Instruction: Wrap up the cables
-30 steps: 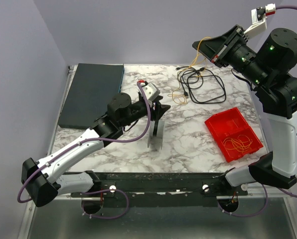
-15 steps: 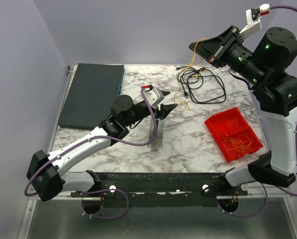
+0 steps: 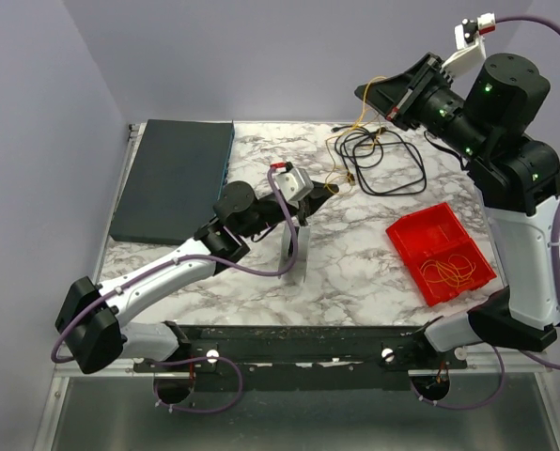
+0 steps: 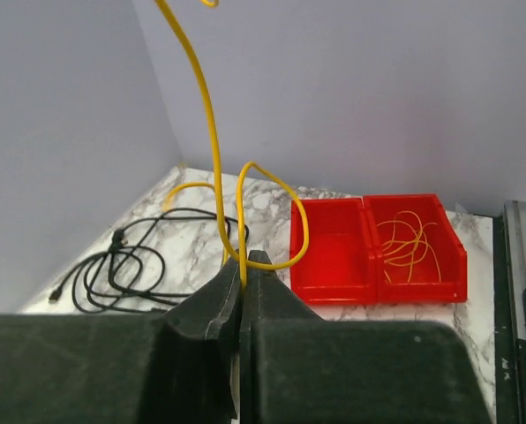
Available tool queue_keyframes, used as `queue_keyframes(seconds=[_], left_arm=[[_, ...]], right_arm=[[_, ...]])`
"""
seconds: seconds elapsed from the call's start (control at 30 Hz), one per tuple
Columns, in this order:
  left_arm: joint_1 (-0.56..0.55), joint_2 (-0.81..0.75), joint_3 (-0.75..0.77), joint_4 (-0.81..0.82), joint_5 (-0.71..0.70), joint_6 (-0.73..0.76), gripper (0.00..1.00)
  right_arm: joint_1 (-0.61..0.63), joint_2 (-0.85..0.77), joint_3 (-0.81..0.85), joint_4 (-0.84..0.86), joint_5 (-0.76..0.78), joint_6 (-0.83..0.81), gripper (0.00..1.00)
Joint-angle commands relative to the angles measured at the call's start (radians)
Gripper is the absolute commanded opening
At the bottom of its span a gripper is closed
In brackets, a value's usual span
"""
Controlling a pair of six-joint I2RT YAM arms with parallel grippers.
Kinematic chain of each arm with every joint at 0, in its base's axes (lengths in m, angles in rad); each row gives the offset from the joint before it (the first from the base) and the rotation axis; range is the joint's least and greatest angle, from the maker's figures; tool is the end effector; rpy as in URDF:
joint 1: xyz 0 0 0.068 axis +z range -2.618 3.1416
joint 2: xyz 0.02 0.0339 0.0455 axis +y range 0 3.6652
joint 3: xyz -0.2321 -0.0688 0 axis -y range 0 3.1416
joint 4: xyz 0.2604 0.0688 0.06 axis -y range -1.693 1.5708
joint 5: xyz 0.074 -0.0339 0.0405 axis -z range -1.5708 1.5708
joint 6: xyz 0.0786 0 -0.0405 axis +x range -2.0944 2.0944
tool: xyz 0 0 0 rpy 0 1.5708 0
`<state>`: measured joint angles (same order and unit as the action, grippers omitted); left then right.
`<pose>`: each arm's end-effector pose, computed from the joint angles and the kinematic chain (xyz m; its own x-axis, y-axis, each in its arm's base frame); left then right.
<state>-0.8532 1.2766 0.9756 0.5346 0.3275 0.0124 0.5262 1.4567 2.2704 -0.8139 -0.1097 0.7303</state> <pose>0.2200 -0.2905 0.3501 0.1636 -0.1696 -0.9718 0.9172 0.3890 0.0865 0.2386 0.1485 0.5745 -0.3963 0.5366 -0.7450 -0.4423 0.5994 0.6671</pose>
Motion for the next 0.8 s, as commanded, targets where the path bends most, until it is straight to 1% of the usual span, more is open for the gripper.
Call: queue_keyframes(seconds=[0.0,0.07,0.13,0.2,0.23,0.33,0.37,0.43,0.53,0.63,0.7,0.77], left_arm=[[-0.004,-0.027,0.029,-0.174,-0.028,-0.068,0.00],[-0.004,-0.067,0.027,-0.280,-0.035,-0.078,0.00],[-0.004,-0.124,0.020,-0.375,-0.039,-0.082,0.00],[-0.003,-0.185,0.022,-0.470,-0.078,-0.078,0.00],[-0.003,-0.225,0.028,-0.517,-0.105,-0.068,0.00],[0.001,-0.332,0.045,-0.667,-0.216,-0.081,0.00],[0.005,-0.358,0.058,-0.716,-0.230,-0.090,0.00],[0.006,-0.391,0.102,-0.804,-0.257,-0.098,0.00],[0.008,-0.387,0.210,-0.945,-0.301,-0.098,0.00],[0.008,-0.387,0.297,-1.015,-0.304,-0.108,0.00],[0.008,-0.369,0.354,-1.052,-0.292,-0.108,0.00],[0.004,-0.321,0.431,-1.101,-0.268,-0.093,0.00]], right_arm=[[-0.005,-0.017,-0.025,-0.057,0.271,-0.096,0.01],[-0.005,-0.020,-0.083,-0.073,0.475,-0.152,0.01],[-0.025,-0.025,-0.180,-0.070,0.635,-0.188,0.01],[-0.084,-0.033,-0.293,-0.033,0.697,-0.207,0.01],[-0.137,-0.039,-0.354,-0.013,0.682,-0.209,0.01],[-0.361,-0.041,-0.502,0.041,0.524,-0.190,0.01],[-0.397,-0.038,-0.542,0.053,0.505,-0.190,0.01],[-0.410,-0.032,-0.608,0.074,0.514,-0.193,0.01],[-0.411,-0.033,-0.723,0.112,0.487,-0.171,0.01],[-0.411,-0.051,-0.824,0.155,0.450,-0.150,0.02],[-0.411,-0.070,-0.862,0.175,0.406,-0.144,0.05],[-0.411,-0.104,-0.890,0.197,0.352,-0.148,0.11]])
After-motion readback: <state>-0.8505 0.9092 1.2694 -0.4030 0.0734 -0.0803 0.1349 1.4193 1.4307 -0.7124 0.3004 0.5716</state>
